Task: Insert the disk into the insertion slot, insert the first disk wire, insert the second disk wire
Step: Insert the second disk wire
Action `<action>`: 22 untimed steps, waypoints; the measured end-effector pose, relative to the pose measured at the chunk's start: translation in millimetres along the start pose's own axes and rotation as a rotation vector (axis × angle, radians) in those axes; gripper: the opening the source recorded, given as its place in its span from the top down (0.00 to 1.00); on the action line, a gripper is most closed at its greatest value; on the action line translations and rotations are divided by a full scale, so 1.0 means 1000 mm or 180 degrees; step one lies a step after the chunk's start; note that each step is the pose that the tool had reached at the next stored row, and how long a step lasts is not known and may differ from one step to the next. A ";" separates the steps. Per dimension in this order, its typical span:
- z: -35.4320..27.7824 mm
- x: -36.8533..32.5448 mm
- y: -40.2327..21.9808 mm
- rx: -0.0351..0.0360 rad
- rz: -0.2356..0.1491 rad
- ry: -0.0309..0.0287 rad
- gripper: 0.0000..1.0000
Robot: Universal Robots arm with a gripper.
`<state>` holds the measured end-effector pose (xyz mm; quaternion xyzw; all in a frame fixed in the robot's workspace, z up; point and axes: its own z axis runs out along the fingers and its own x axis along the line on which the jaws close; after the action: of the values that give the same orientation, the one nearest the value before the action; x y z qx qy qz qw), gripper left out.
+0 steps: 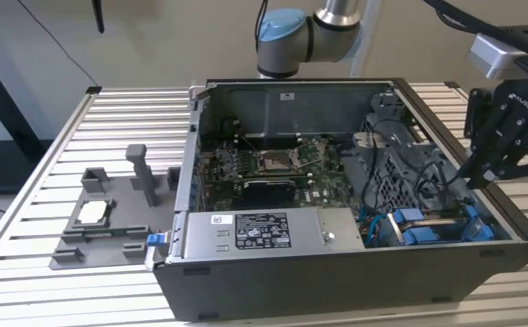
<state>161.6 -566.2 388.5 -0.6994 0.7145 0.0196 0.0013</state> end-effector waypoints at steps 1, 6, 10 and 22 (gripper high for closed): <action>-0.0009 0.0000 0.0000 0.0000 0.0000 0.0000 0.73; -0.0010 0.0000 -0.0002 0.0000 -0.0001 -0.0003 0.73; -0.0011 -0.0002 -0.0066 -0.0001 -0.0001 -0.0009 0.73; -0.0017 -0.0007 -0.0318 -0.0012 0.0001 -0.0033 0.73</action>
<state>193.5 -566.2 389.4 -0.6992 0.7145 0.0246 0.0037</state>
